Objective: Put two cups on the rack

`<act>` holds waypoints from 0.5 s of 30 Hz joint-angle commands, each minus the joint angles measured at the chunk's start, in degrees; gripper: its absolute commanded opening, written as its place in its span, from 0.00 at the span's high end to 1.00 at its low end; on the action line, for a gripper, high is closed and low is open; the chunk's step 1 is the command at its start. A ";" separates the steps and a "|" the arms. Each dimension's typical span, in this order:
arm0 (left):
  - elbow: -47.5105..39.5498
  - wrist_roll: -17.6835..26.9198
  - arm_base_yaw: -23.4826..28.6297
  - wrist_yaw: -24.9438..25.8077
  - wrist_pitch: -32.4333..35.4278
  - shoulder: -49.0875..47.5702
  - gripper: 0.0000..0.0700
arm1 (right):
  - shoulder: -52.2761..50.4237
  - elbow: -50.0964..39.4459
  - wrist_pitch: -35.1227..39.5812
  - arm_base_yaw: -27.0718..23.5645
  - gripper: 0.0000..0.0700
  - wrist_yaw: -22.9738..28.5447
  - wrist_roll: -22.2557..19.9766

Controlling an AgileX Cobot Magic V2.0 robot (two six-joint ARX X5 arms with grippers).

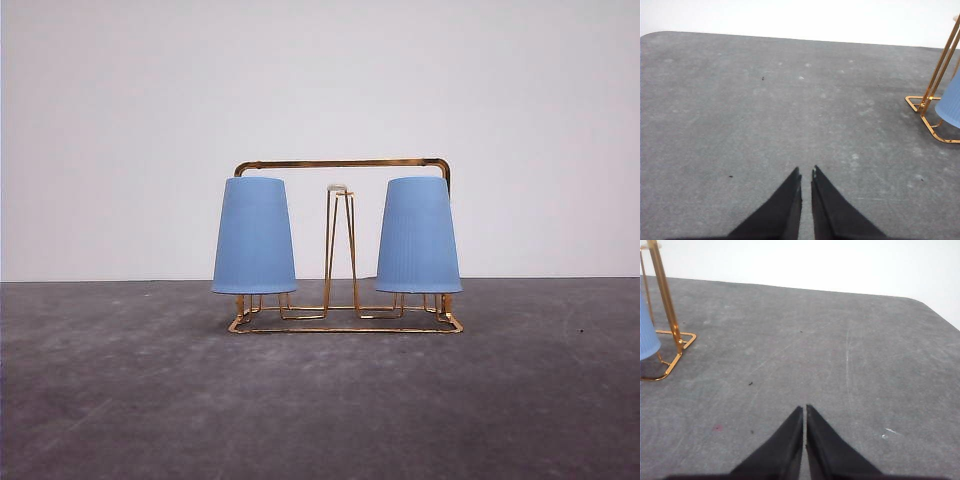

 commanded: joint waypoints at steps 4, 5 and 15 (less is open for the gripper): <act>-0.59 0.42 0.02 -0.26 -1.01 -0.07 0.98 | -0.04 -0.26 0.66 0.02 0.99 0.04 0.00; -0.59 0.42 0.02 -0.26 -1.01 -0.07 0.98 | -0.04 -0.26 0.66 0.02 0.99 0.04 0.00; -0.59 0.39 0.02 -0.26 -1.01 -0.07 0.98 | -0.04 -0.26 0.66 0.02 0.99 0.04 0.00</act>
